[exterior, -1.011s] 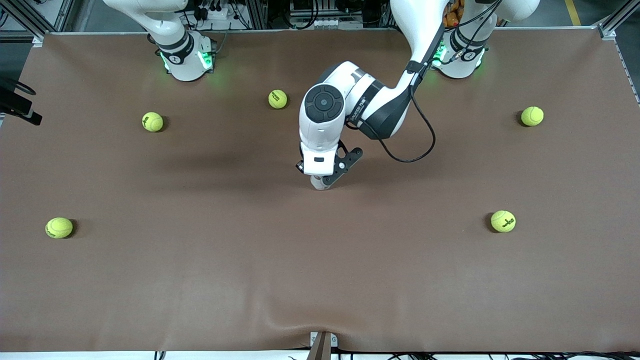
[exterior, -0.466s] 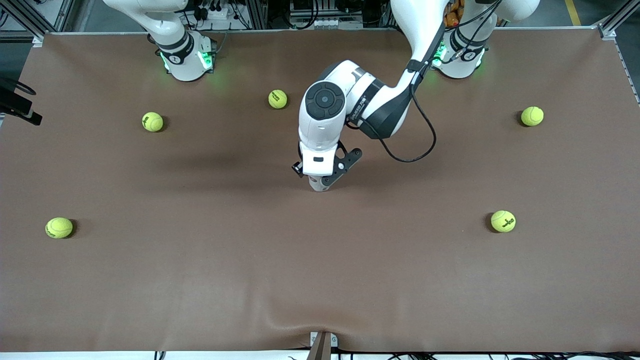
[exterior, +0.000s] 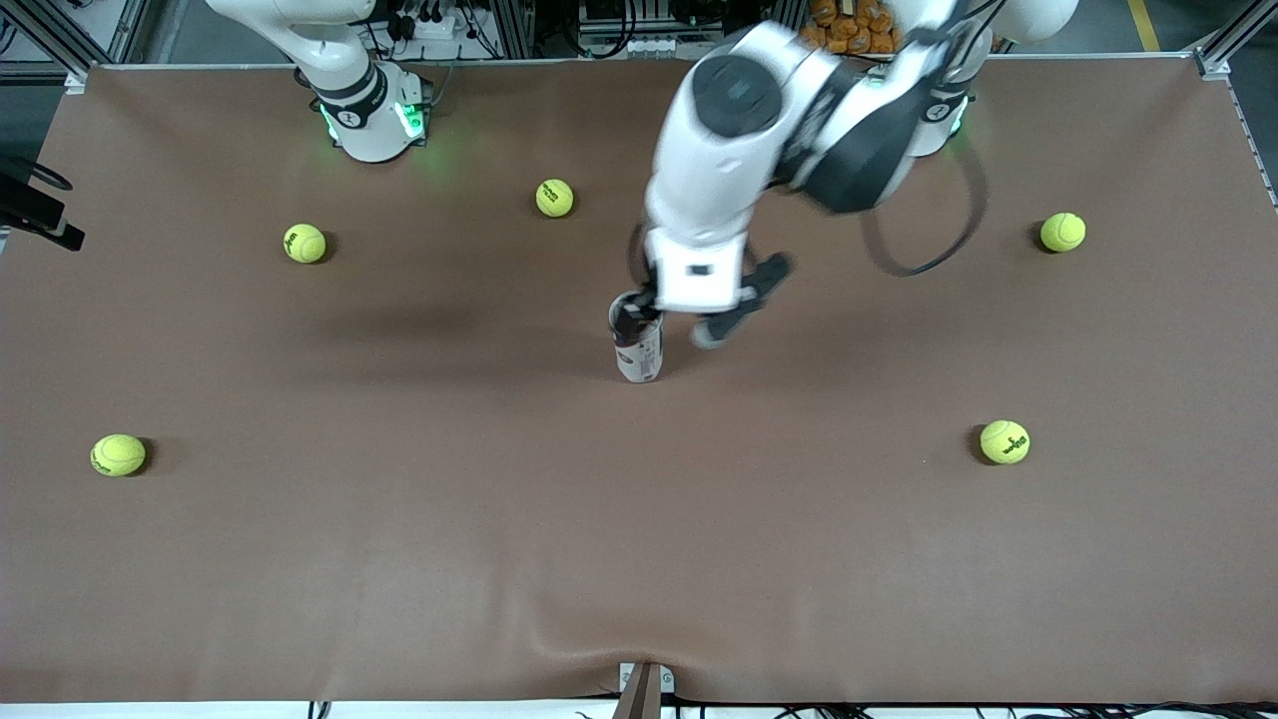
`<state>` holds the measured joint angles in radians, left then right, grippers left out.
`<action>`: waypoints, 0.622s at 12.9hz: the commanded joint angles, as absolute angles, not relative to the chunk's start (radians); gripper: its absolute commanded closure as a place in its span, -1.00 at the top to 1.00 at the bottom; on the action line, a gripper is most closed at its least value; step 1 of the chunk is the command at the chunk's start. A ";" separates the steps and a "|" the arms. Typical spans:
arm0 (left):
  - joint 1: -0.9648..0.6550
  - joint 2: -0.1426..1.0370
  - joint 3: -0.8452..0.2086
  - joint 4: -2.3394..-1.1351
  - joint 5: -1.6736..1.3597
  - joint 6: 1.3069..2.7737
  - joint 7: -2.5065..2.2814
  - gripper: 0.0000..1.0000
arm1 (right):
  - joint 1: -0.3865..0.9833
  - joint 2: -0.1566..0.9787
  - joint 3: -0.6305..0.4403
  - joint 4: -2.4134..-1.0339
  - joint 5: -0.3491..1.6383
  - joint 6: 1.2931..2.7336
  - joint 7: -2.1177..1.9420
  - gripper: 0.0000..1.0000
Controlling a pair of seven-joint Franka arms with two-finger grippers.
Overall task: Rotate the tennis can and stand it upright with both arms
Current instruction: 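Open the left gripper and lift it off the upright can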
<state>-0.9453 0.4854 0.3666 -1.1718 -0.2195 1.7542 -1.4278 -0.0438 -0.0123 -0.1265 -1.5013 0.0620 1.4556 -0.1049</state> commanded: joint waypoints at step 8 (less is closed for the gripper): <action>-0.718 0.253 0.383 -1.227 0.029 1.453 -1.015 1.00 | -0.054 0.002 -0.123 -1.476 0.078 1.443 -0.114 1.00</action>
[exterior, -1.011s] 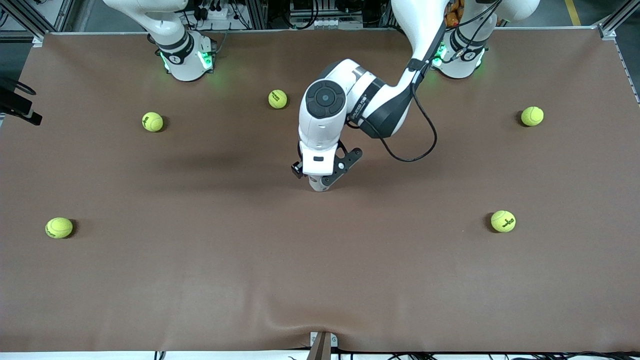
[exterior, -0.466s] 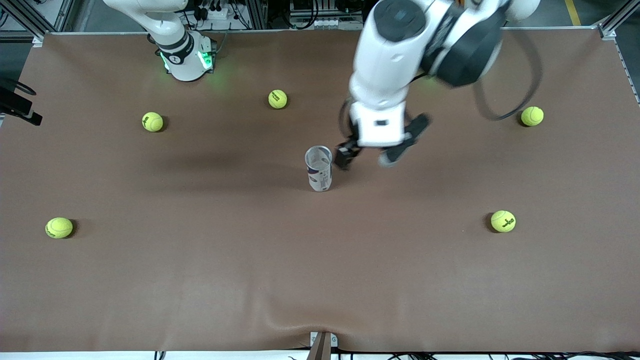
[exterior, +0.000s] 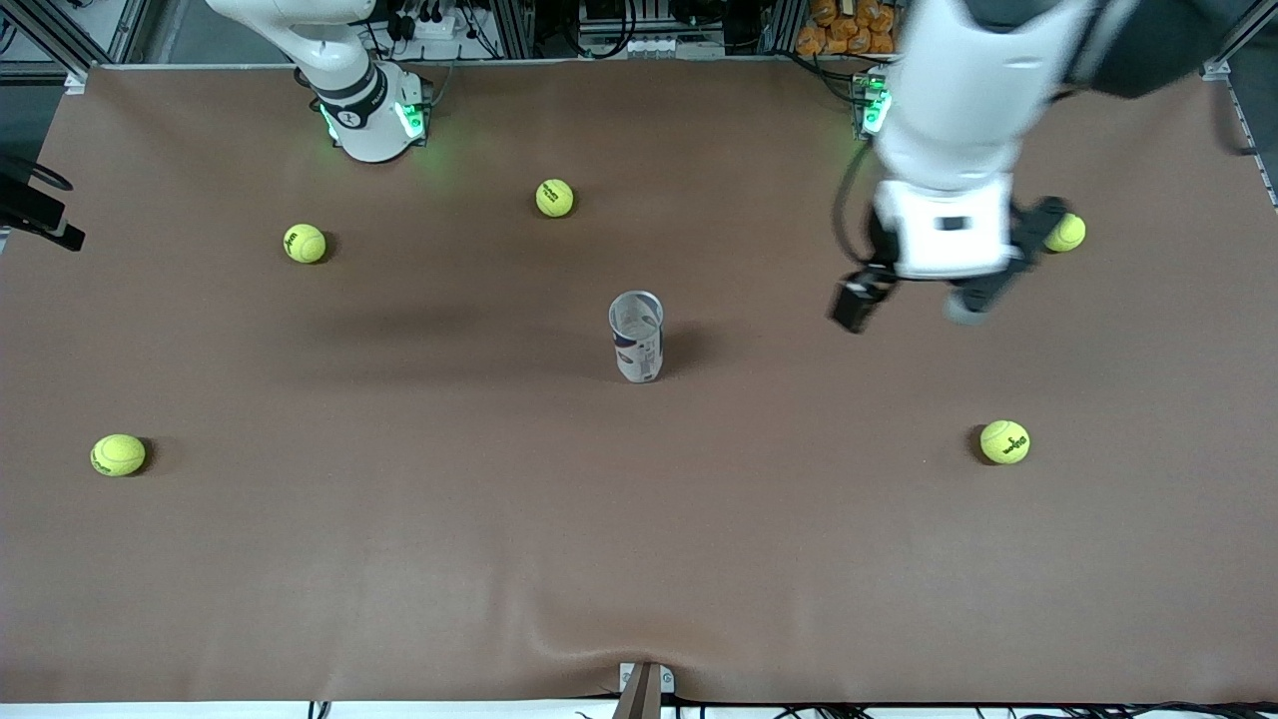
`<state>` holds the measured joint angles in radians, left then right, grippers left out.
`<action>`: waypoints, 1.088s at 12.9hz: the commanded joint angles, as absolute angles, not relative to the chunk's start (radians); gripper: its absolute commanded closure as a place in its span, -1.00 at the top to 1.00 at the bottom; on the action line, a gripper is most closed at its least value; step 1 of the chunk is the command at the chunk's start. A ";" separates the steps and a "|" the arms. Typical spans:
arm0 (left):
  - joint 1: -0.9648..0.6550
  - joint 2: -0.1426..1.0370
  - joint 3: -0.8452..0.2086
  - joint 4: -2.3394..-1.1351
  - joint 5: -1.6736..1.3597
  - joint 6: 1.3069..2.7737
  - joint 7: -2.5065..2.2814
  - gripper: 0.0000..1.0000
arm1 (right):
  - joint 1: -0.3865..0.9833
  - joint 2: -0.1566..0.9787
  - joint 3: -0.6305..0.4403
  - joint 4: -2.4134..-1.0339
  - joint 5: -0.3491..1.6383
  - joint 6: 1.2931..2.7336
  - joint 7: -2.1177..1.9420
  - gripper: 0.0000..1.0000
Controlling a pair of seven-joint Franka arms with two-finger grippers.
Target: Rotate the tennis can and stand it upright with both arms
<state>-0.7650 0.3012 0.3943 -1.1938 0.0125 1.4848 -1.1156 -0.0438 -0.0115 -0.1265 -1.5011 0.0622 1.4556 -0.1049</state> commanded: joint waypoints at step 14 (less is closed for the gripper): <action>0.061 0.000 -0.136 -1.588 0.040 1.591 -0.341 1.00 | -0.049 -0.002 -0.121 -1.476 0.060 1.433 -0.117 1.00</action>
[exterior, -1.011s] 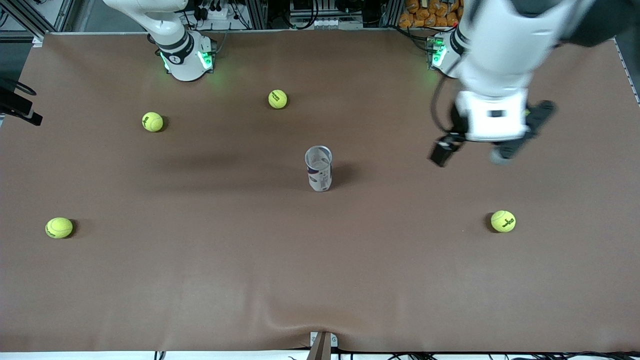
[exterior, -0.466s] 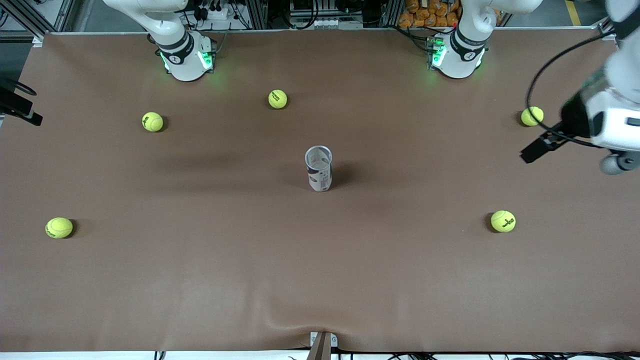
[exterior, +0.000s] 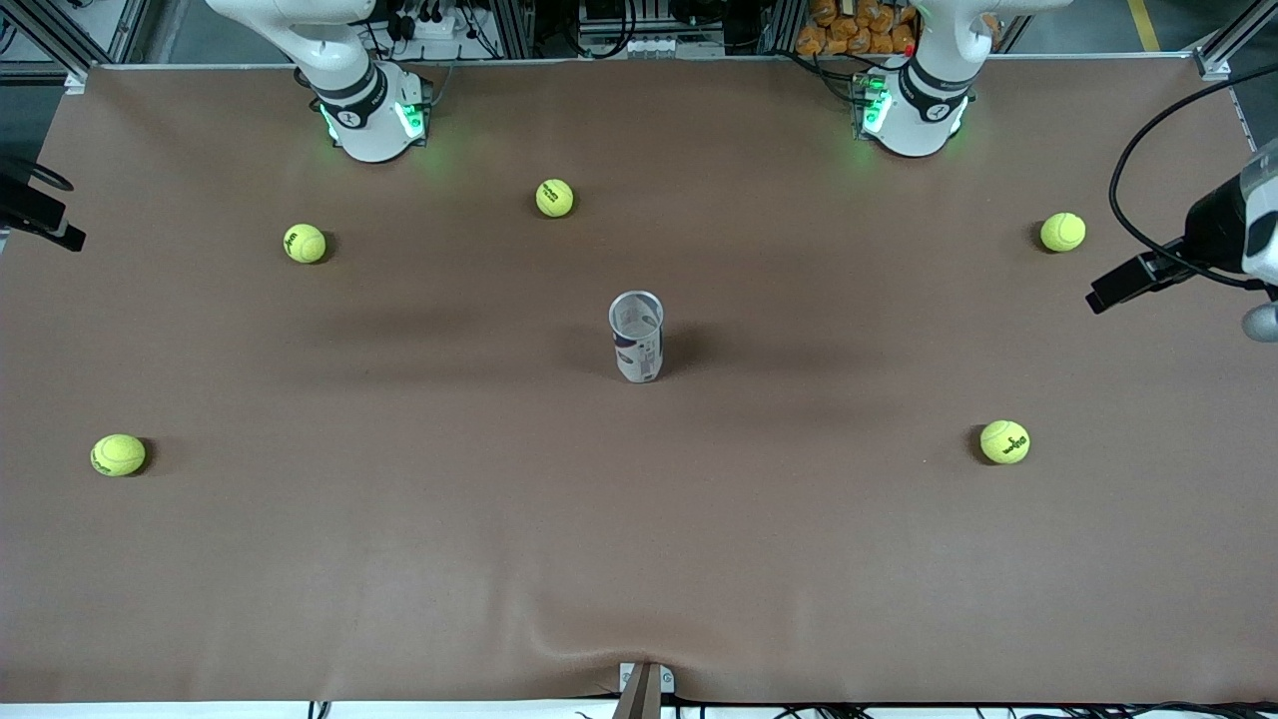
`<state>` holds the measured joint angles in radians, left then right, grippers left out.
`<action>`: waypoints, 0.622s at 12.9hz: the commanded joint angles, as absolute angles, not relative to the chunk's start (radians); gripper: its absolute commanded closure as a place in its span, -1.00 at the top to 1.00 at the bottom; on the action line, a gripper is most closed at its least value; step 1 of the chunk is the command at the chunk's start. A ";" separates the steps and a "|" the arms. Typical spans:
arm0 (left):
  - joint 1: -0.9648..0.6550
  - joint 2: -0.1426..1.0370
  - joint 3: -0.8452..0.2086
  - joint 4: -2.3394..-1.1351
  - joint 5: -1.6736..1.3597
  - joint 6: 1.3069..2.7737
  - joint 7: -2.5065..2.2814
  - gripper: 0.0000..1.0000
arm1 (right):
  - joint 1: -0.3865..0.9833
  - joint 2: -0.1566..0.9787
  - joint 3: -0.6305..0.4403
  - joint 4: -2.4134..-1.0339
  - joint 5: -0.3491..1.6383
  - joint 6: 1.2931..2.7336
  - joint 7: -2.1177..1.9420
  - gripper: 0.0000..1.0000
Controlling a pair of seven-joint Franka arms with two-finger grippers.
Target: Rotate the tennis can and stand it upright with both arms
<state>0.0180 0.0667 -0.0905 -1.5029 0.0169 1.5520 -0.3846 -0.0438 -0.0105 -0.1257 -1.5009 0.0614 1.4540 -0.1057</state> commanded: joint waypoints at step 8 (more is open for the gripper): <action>0.048 -0.028 -0.127 -1.592 0.038 1.589 -0.261 1.00 | -0.025 -0.005 -0.103 -1.476 -0.045 1.393 -0.129 1.00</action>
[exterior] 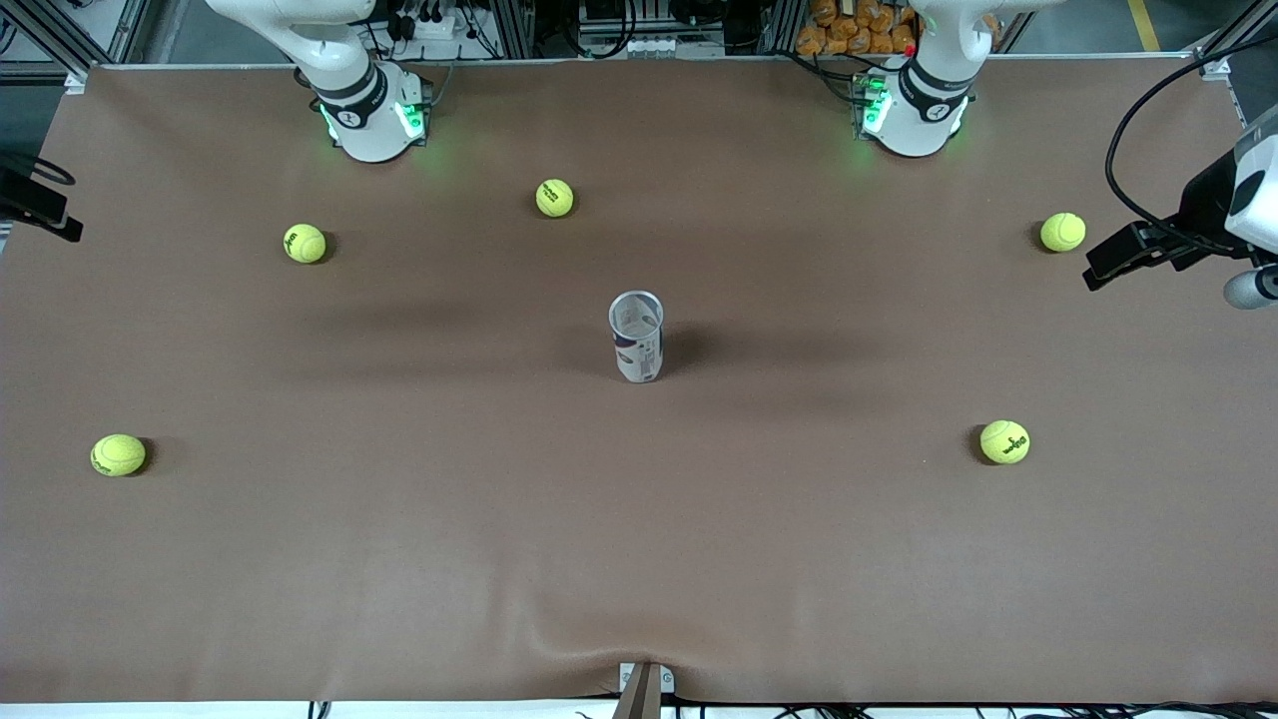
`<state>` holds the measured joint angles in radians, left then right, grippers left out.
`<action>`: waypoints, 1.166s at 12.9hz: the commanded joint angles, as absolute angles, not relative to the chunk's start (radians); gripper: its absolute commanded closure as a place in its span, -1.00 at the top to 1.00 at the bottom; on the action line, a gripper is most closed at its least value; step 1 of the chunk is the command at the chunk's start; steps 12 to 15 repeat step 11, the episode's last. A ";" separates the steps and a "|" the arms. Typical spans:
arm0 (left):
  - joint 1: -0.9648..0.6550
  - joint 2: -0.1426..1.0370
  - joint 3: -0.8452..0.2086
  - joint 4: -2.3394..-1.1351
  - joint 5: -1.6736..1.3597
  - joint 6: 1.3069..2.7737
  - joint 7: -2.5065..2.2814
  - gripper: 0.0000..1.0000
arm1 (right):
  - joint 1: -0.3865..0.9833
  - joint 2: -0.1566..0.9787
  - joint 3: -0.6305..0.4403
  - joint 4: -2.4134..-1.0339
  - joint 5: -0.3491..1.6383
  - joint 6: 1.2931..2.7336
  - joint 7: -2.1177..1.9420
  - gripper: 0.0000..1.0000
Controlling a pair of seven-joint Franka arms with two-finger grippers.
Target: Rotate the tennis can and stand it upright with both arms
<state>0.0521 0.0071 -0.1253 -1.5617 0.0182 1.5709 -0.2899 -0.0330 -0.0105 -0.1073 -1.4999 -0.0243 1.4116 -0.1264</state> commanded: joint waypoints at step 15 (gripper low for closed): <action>-0.011 -0.049 -0.074 -1.589 0.021 1.546 -0.179 1.00 | -0.029 0.006 -0.104 -1.476 0.020 1.422 -0.124 1.00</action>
